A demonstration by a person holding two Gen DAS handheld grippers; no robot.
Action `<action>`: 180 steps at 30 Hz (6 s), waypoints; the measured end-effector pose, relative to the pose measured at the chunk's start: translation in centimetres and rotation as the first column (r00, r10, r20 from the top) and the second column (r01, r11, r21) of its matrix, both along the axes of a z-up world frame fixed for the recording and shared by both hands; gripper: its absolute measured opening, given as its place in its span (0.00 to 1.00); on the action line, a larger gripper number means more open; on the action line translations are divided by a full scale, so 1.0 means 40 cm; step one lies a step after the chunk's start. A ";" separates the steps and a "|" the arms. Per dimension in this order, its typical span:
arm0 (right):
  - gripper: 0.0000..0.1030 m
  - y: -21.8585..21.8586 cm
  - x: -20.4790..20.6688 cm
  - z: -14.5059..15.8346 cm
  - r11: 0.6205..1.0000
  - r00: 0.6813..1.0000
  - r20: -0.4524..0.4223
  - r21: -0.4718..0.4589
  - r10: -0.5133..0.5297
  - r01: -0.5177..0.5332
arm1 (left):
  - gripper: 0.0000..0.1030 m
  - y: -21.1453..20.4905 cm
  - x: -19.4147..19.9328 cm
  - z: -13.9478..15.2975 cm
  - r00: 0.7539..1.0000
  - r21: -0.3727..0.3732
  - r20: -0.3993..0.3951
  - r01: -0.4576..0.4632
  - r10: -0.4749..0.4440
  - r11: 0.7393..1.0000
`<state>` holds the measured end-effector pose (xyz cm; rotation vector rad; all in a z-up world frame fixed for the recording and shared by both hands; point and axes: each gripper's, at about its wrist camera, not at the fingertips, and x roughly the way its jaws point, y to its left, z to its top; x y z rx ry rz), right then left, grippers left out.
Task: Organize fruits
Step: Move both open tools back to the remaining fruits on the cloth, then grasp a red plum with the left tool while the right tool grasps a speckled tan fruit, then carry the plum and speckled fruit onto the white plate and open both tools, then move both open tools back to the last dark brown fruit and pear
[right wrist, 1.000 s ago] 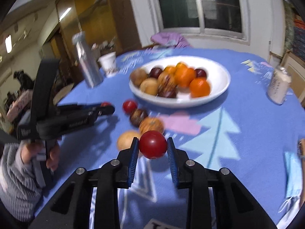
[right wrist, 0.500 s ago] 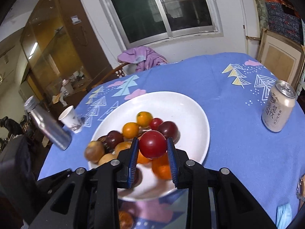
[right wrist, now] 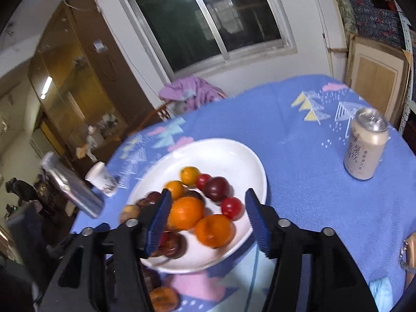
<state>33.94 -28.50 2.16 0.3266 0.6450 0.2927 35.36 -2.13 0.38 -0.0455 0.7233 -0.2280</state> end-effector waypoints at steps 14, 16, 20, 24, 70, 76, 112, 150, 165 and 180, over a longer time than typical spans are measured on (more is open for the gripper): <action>0.97 -0.044 -0.190 -0.093 0.996 0.998 -0.053 0.081 -0.025 0.029 | 0.93 0.165 -0.114 -0.095 0.983 -0.007 -0.093 -0.157 0.155 0.988; 0.97 -0.043 -0.188 -0.099 0.996 0.997 -0.067 0.078 -0.031 0.036 | 0.93 0.150 -0.099 -0.098 0.986 -0.020 -0.107 -0.134 0.131 0.991; 0.97 -0.035 -0.189 -0.104 0.997 0.996 -0.082 0.074 -0.021 0.027 | 0.93 0.126 -0.060 -0.114 0.982 -0.061 -0.161 -0.109 0.098 0.992; 0.97 -0.028 -0.188 -0.101 0.997 0.997 -0.082 0.071 -0.015 0.021 | 0.93 0.111 -0.036 -0.135 0.976 0.003 -0.180 -0.122 0.120 0.993; 0.97 0.012 -0.185 -0.114 0.999 0.994 -0.097 0.023 0.051 -0.049 | 0.53 0.060 -0.121 -0.159 0.986 0.093 -0.167 0.033 -0.017 0.995; 0.97 0.025 -0.187 -0.117 0.998 0.993 -0.098 -0.004 0.063 -0.064 | 0.41 0.068 -0.106 -0.153 0.988 0.048 -0.153 0.045 -0.037 0.998; 0.39 0.155 -0.144 -0.202 0.971 0.943 -0.234 0.043 0.238 -0.234 | 0.31 0.118 -0.108 -0.129 0.989 -0.027 -0.147 -0.021 0.017 0.999; 0.90 -0.025 -0.060 0.007 0.983 0.998 0.021 0.173 0.057 -0.059 | 0.93 0.031 -0.011 0.024 0.999 -0.052 0.006 -0.053 0.053 0.997; 0.97 0.124 -0.279 -0.141 0.981 0.986 -0.023 -0.099 0.165 -0.166 | 0.96 0.283 -0.232 -0.078 0.937 -0.163 -0.075 -0.348 0.340 0.923; 0.96 0.266 -0.323 -0.177 0.904 0.965 -0.049 -0.341 0.258 -0.259 | 0.96 0.192 -0.264 -0.031 0.931 0.075 0.116 -0.355 0.346 0.932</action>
